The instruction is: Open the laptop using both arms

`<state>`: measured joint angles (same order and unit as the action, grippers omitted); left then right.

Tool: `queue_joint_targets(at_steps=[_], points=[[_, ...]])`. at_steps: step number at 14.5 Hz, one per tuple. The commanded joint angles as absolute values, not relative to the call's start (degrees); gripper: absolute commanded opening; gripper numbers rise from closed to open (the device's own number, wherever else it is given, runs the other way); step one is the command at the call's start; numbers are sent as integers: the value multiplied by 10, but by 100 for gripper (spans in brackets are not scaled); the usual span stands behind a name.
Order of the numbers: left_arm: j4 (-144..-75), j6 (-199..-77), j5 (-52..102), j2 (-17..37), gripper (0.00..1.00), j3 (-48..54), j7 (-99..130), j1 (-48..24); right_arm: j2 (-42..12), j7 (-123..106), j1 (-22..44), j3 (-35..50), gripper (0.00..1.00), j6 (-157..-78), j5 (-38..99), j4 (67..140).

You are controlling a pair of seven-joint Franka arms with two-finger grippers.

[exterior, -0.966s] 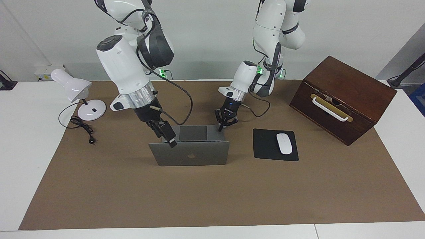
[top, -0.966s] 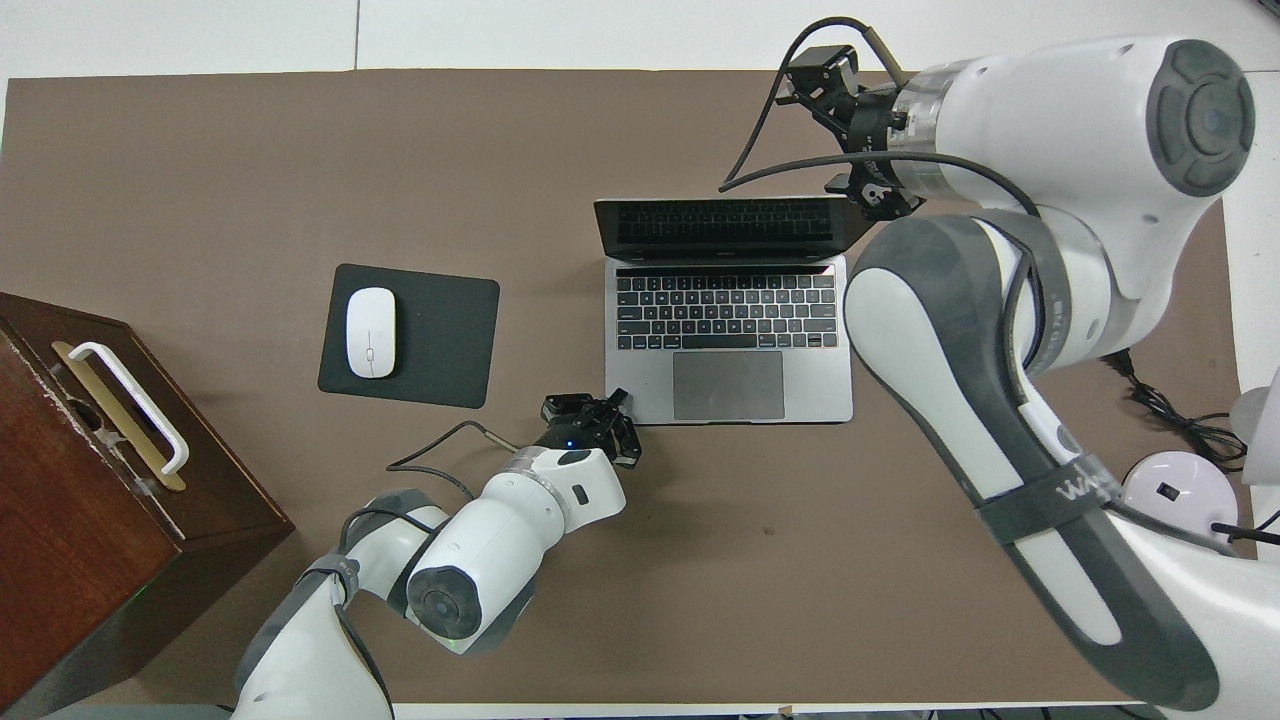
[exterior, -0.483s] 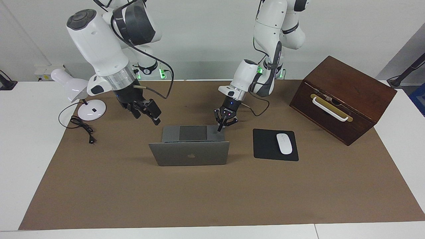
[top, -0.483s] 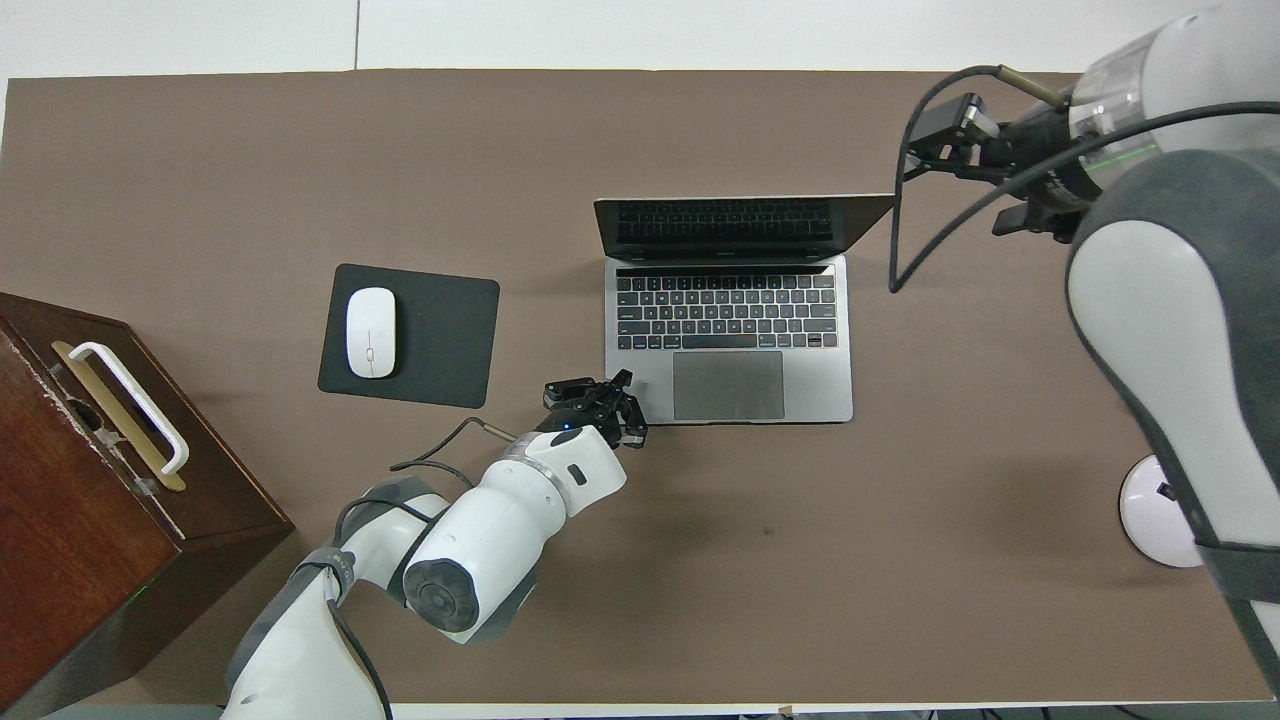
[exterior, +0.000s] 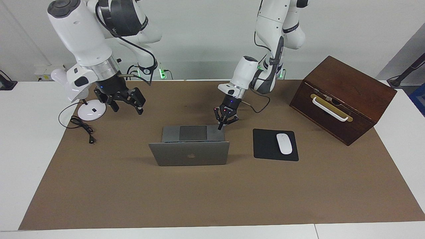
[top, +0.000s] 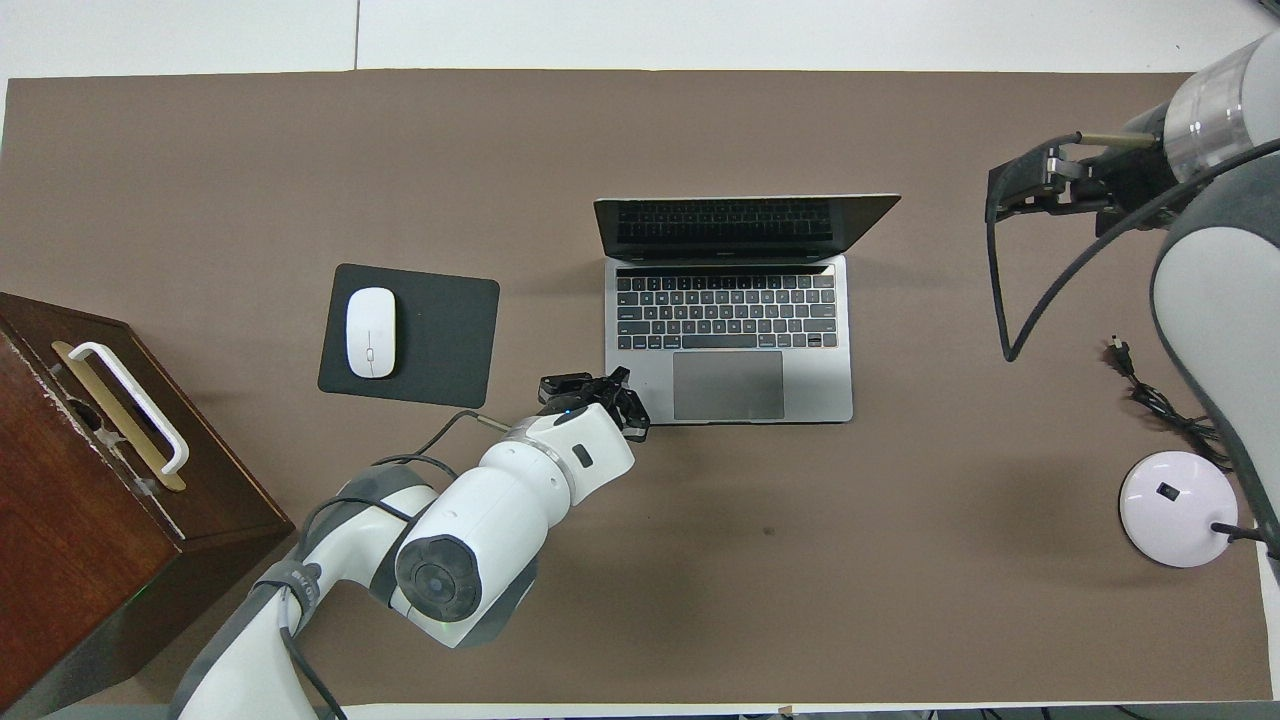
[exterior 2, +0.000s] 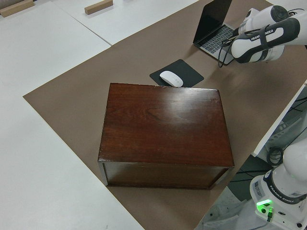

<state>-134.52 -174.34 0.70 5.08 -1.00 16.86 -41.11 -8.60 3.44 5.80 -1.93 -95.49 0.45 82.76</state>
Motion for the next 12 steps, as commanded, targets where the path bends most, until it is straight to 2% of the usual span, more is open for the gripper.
queue_joint_targets(at_steps=[1,5,9,12], points=[[-1285,-1608,12,24,0,-7,181,-402,-65,-72,26,-13,100,-954,-25,853],[-1200,-1447,21,19,0,-11,180,-395,-50,-149,3,-12,100,-978,-64,888],[-1116,-1295,21,16,0,-12,178,-359,-22,-31,-22,-11,100,-989,-34,949],[-1072,-1213,21,8,0,-11,172,-324,-18,-20,-39,-12,100,-988,-3,955]])
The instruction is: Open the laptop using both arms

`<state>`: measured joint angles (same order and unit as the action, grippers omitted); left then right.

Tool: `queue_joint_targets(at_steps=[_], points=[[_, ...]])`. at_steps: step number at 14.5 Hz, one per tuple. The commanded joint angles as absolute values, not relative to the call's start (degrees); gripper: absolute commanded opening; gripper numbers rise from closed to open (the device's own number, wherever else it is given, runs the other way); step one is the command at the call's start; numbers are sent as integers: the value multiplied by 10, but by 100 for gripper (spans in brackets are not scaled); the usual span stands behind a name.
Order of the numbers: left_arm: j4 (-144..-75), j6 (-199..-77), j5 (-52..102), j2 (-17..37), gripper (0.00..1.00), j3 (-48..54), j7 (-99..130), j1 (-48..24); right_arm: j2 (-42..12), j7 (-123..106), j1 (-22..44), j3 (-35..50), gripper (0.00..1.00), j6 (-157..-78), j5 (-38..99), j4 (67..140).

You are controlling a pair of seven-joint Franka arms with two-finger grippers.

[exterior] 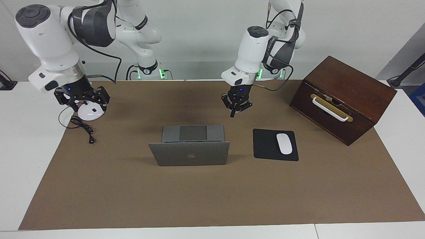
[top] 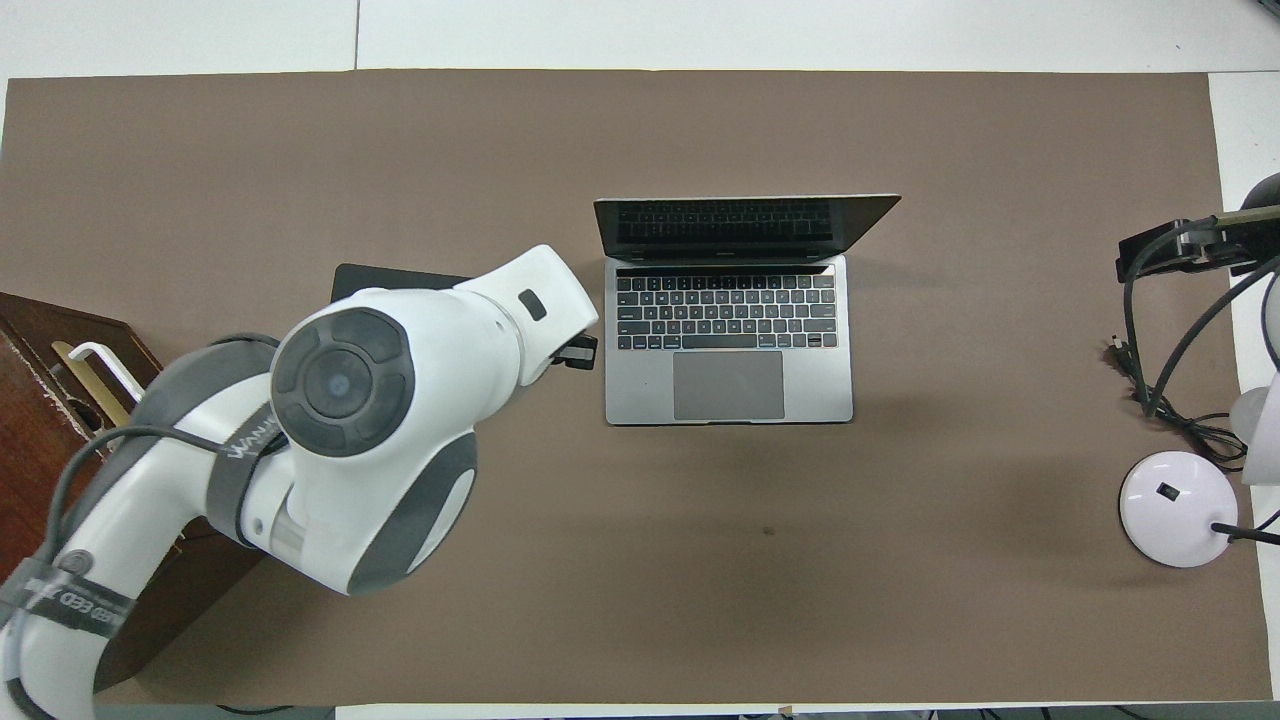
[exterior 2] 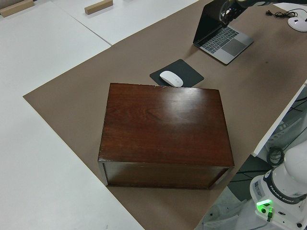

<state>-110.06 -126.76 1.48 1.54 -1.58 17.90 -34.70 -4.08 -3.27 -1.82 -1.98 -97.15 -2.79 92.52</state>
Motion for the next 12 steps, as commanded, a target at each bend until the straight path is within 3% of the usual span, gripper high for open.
queue_joint_targets(at_steps=[1,10,11,12], points=[[-1063,-1191,21,5,0,-14,169,-316,-18,-18,-41,-12,100,-985,6,954],[-1005,-1014,20,-40,0,-18,-11,-172,40,23,-44,-12,100,-976,8,1003],[-1005,-1008,20,-46,11,-18,-18,-157,46,24,-47,-12,100,-976,8,1009],[-1005,-1006,20,-52,74,-18,-19,-146,47,27,-47,-12,100,-976,8,1013]])
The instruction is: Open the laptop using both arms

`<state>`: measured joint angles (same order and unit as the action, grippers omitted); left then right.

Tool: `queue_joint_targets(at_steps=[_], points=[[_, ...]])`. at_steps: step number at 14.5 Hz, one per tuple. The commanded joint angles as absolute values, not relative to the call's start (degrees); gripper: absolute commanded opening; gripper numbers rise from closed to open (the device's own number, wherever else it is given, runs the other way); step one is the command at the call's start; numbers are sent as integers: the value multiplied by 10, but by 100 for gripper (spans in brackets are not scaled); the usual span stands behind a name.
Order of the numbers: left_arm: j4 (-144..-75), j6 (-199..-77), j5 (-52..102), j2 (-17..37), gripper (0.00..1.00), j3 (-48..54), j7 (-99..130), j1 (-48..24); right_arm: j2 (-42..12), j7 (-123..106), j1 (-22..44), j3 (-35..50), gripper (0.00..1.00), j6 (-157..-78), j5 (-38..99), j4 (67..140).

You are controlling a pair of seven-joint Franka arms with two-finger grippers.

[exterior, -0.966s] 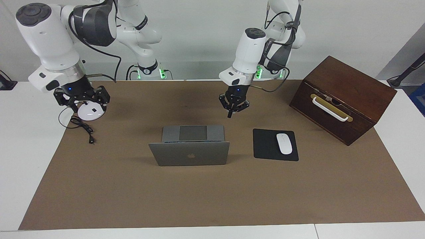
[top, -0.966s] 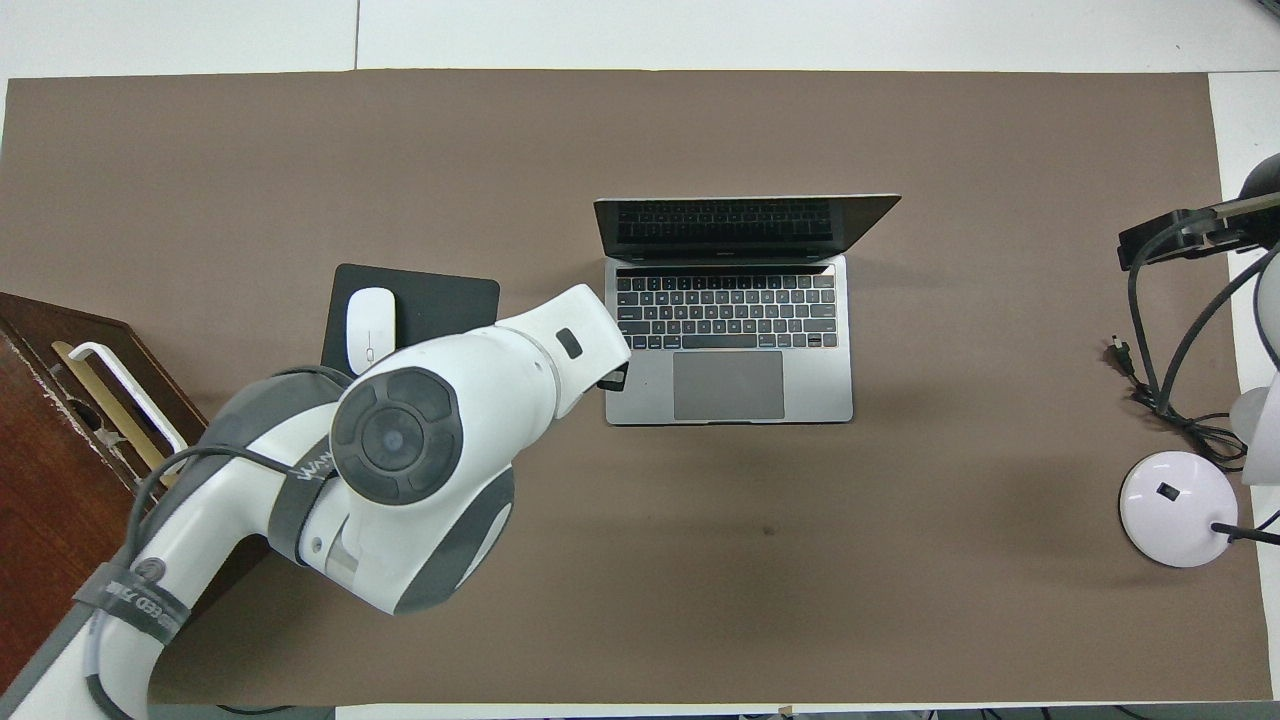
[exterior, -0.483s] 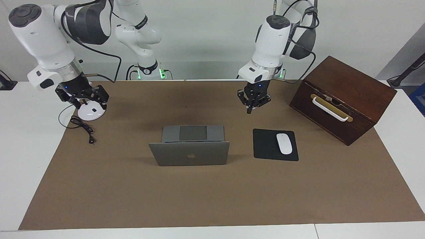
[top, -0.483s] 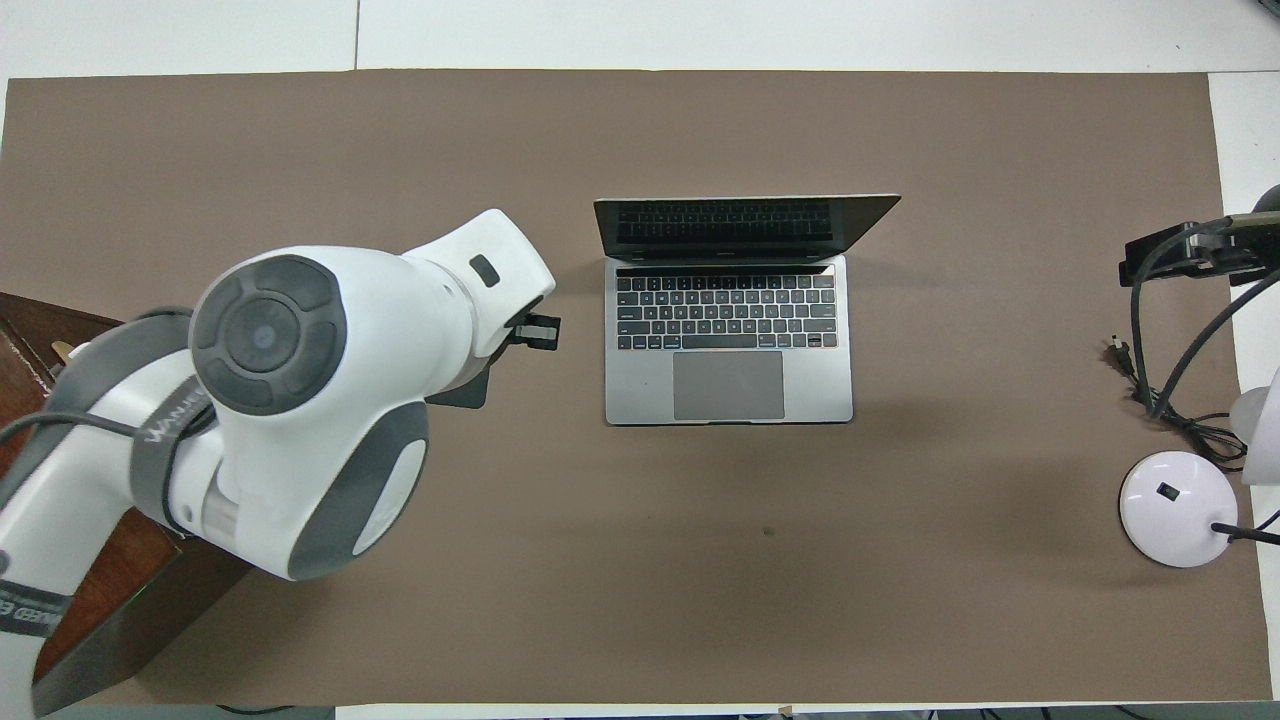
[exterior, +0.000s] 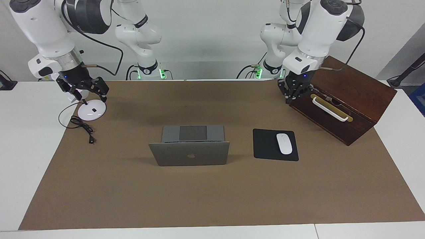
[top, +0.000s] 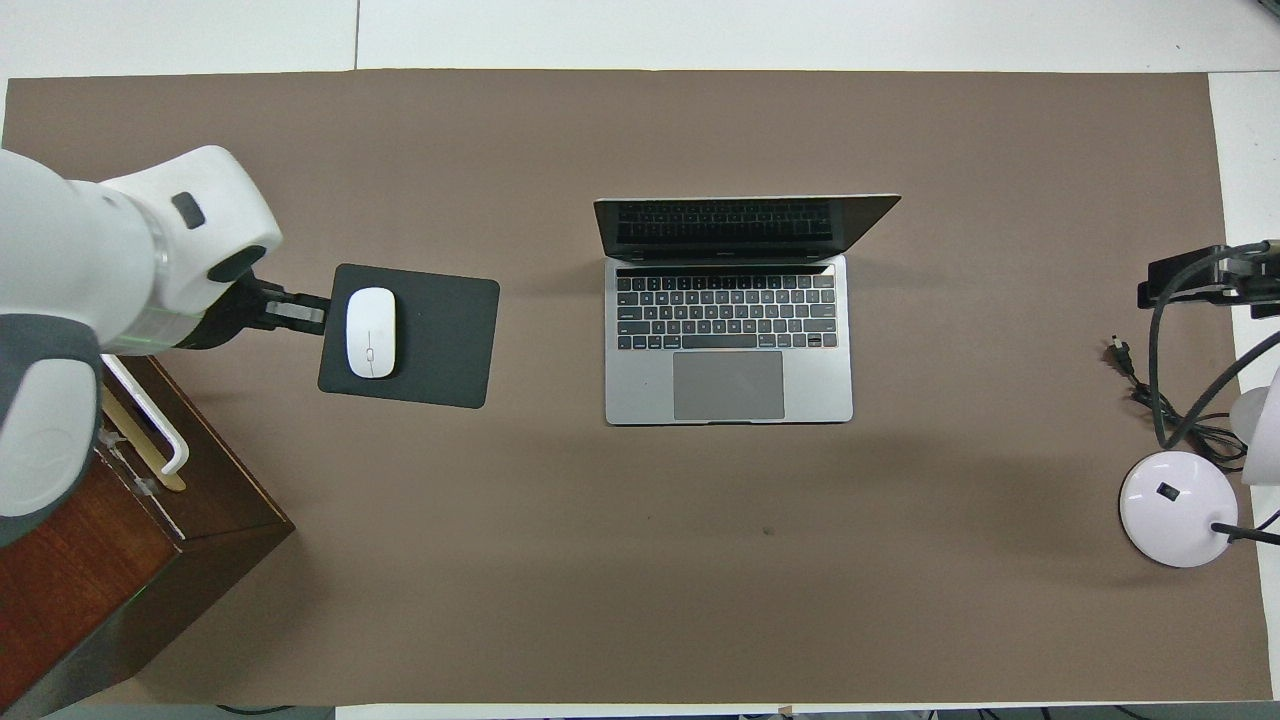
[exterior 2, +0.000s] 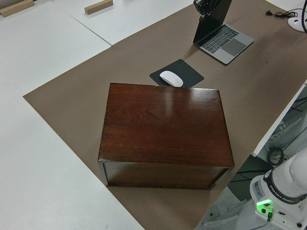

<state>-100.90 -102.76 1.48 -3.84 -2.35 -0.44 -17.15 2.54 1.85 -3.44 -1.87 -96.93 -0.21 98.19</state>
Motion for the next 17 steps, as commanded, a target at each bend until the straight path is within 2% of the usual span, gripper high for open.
queue_joint_targets(at_steps=[1,11,17], points=[[-1005,-1006,20,-54,100,-17,-20,-134,51,28,-47,-12,100,-979,9,1019],[-1005,-988,21,-69,100,-15,-8,11,54,54,-33,-5,100,-985,28,1027],[-978,-979,17,-59,100,-15,-7,16,54,61,-14,-4,100,-985,28,1021]])
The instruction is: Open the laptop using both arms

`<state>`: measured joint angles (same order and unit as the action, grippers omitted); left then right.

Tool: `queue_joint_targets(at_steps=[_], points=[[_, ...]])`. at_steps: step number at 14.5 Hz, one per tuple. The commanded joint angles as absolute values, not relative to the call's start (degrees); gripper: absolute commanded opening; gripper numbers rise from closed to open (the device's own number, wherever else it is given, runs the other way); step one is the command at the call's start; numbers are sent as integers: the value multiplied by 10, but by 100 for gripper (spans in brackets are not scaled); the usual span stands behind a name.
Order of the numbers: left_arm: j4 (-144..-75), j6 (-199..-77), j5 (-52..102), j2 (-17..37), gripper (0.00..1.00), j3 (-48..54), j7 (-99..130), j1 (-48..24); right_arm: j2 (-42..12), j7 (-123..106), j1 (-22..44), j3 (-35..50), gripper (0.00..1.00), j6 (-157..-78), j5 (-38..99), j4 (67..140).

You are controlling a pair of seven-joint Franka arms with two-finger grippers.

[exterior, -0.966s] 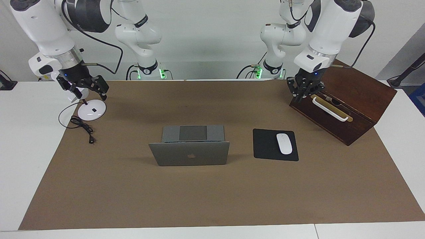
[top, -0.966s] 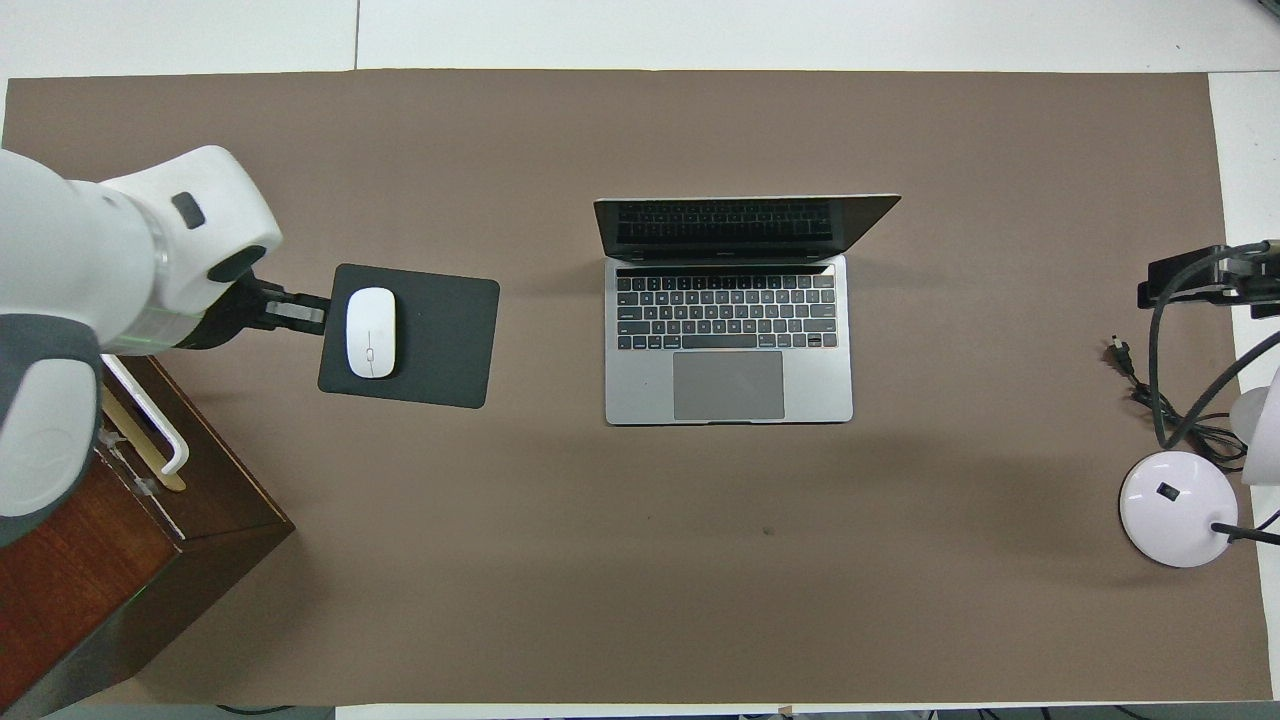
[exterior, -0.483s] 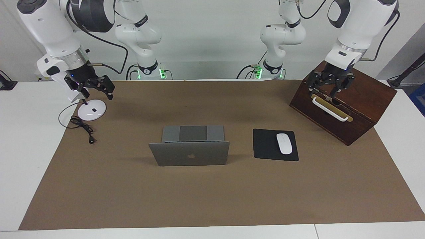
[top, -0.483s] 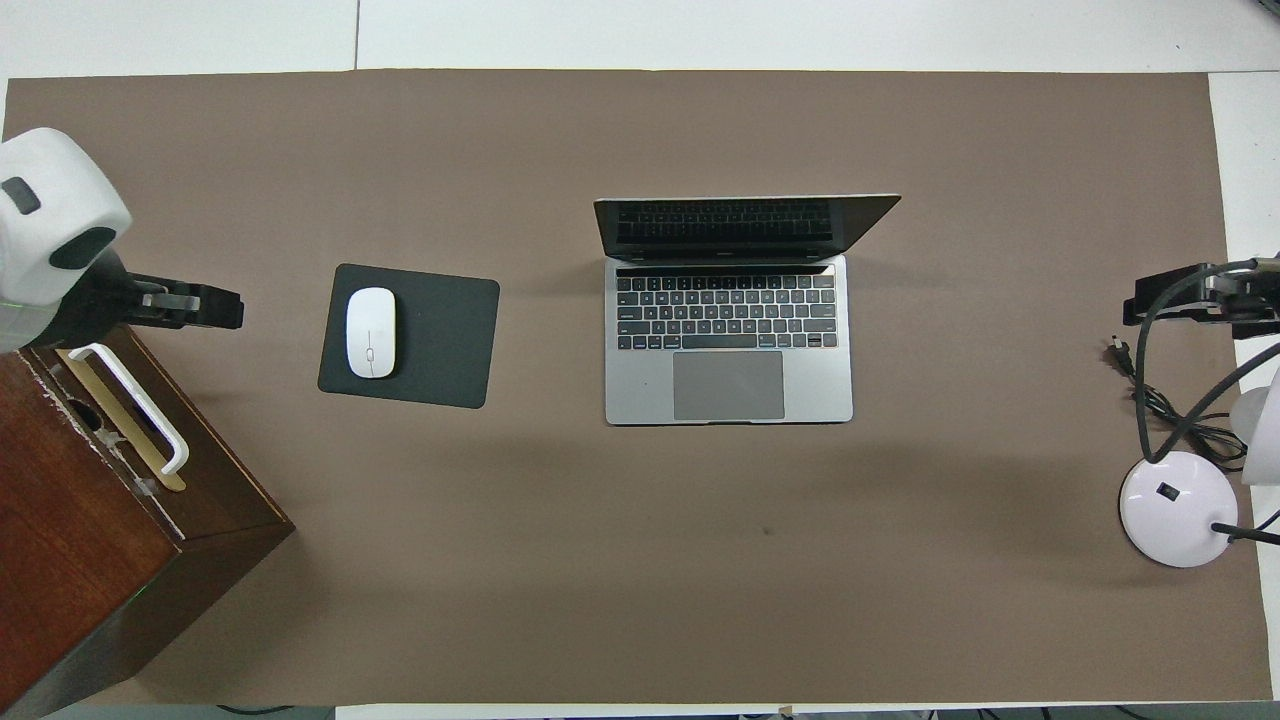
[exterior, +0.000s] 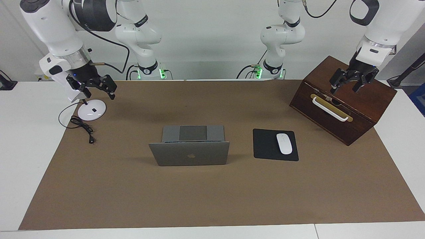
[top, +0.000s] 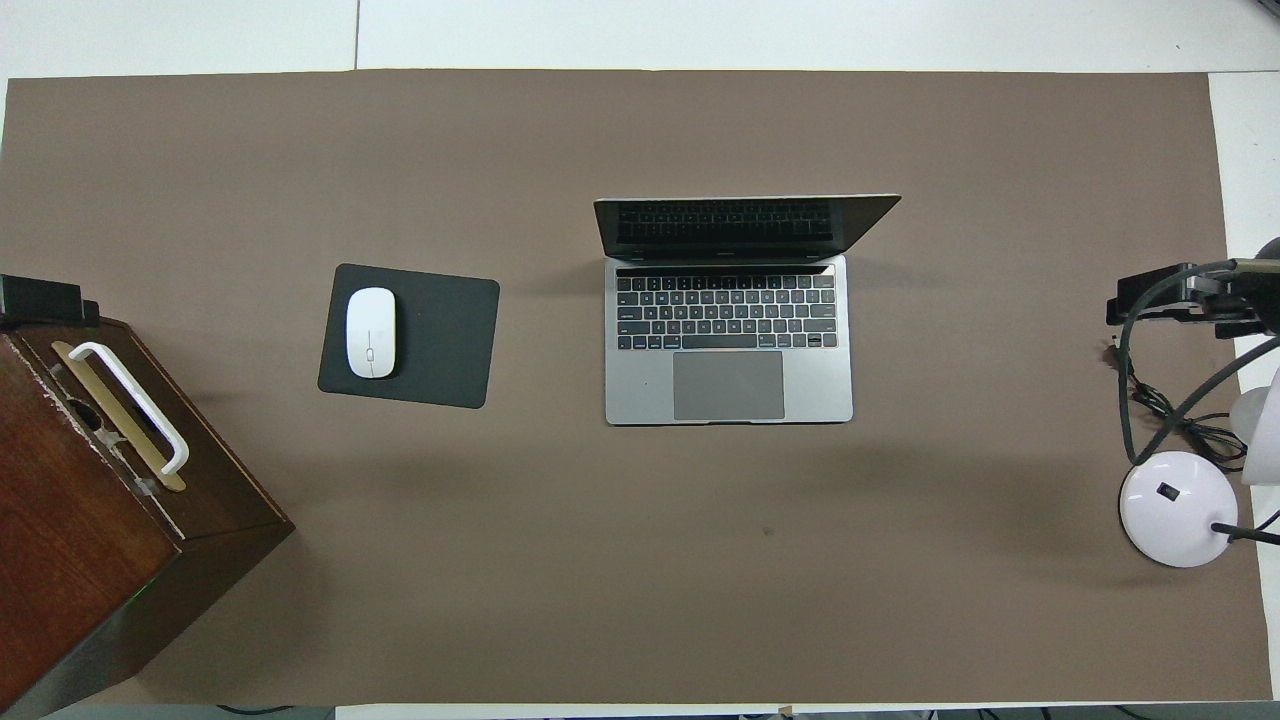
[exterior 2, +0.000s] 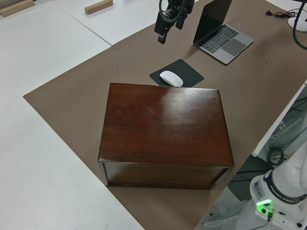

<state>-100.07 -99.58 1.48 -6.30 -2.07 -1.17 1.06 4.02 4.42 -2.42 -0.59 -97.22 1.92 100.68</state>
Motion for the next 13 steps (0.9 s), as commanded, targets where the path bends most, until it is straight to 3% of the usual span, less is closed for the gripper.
queue_joint_targets(at_steps=[1,6,13], points=[[-953,-963,16,-49,100,-15,-7,16,54,62,-6,-5,100,-984,28,1020],[-867,-896,19,0,100,-13,-7,15,56,54,-13,-5,100,-985,28,1023],[-888,-930,17,6,100,-6,-6,-18,55,56,-20,-7,100,-989,27,1032]])
